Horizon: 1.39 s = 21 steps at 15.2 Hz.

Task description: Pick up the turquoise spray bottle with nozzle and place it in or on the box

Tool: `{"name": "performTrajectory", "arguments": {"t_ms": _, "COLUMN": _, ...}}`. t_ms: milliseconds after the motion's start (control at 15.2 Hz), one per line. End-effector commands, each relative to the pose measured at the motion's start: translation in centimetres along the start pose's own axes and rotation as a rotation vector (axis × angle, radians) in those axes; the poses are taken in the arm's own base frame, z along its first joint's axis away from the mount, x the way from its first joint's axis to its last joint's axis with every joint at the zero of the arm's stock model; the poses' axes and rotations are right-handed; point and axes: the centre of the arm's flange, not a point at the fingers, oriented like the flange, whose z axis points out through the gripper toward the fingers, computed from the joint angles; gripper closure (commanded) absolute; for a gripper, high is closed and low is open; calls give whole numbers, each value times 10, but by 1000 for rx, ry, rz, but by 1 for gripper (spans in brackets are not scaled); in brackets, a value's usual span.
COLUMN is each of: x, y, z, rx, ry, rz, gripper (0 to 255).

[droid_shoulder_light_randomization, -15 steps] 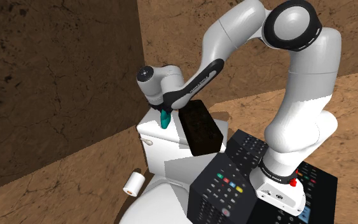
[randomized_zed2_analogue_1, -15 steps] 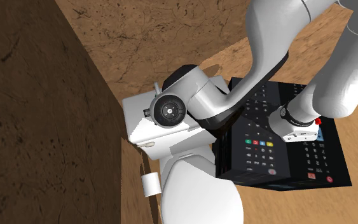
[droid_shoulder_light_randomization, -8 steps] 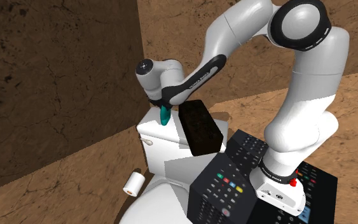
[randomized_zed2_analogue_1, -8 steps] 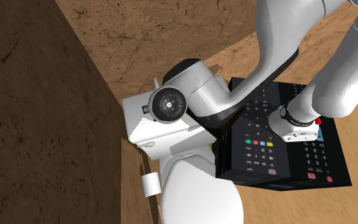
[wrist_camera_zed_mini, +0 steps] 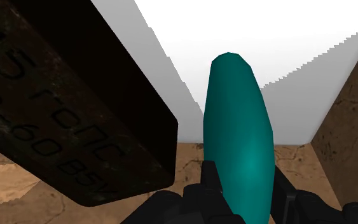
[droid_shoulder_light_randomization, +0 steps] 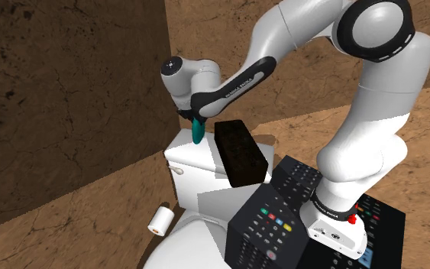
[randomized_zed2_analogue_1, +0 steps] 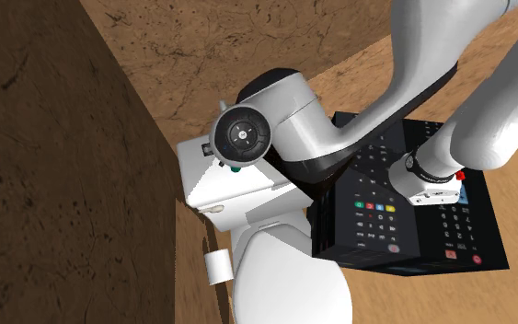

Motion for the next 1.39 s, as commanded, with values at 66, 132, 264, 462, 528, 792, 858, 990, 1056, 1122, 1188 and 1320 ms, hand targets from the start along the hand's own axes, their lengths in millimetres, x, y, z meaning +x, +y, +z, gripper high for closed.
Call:
{"name": "performTrajectory", "arguments": {"t_ms": 66, "x": 7, "y": 0, "z": -14, "rx": 0, "ry": 0, "rz": 0, "gripper": 255}}
{"name": "performTrajectory", "arguments": {"t_ms": 132, "x": 9, "y": 0, "z": -19, "rx": 0, "ry": 0, "rz": 0, "gripper": 255}}
{"name": "performTrajectory", "arguments": {"t_ms": 264, "x": 15, "y": 0, "z": -28, "rx": 0, "ry": 0, "rz": 0, "gripper": 255}}
{"name": "performTrajectory", "arguments": {"t_ms": 462, "x": 22, "y": 0, "z": -42, "rx": 0, "ry": 0, "rz": 0, "gripper": 255}}
{"name": "performTrajectory", "arguments": {"t_ms": 528, "x": 25, "y": 0, "z": -46, "rx": 0, "ry": 0, "rz": 0, "gripper": 255}}
{"name": "performTrajectory", "arguments": {"t_ms": 792, "x": 35, "y": -1, "z": -65, "rx": 0, "ry": 0, "rz": 0, "gripper": 255}}
{"name": "performTrajectory", "arguments": {"t_ms": 858, "x": 38, "y": -1, "z": -69, "rx": 0, "ry": 0, "rz": 0, "gripper": 255}}
{"name": "performTrajectory", "arguments": {"t_ms": 990, "x": 43, "y": -1, "z": -79, "rx": 0, "ry": 0, "rz": 0, "gripper": 255}}
{"name": "performTrajectory", "arguments": {"t_ms": 1056, "x": 46, "y": -1, "z": -83, "rx": 0, "ry": 0, "rz": 0, "gripper": 255}}
{"name": "performTrajectory", "arguments": {"t_ms": 1122, "x": 48, "y": -1, "z": -88, "rx": 0, "ry": 0, "rz": 0, "gripper": 255}}
{"name": "performTrajectory", "arguments": {"t_ms": 1188, "x": 49, "y": -1, "z": -89, "rx": 0, "ry": 0, "rz": 0, "gripper": 255}}
{"name": "performTrajectory", "arguments": {"t_ms": 1320, "x": 49, "y": 26, "z": -89, "rx": 0, "ry": 0, "rz": 0, "gripper": 255}}
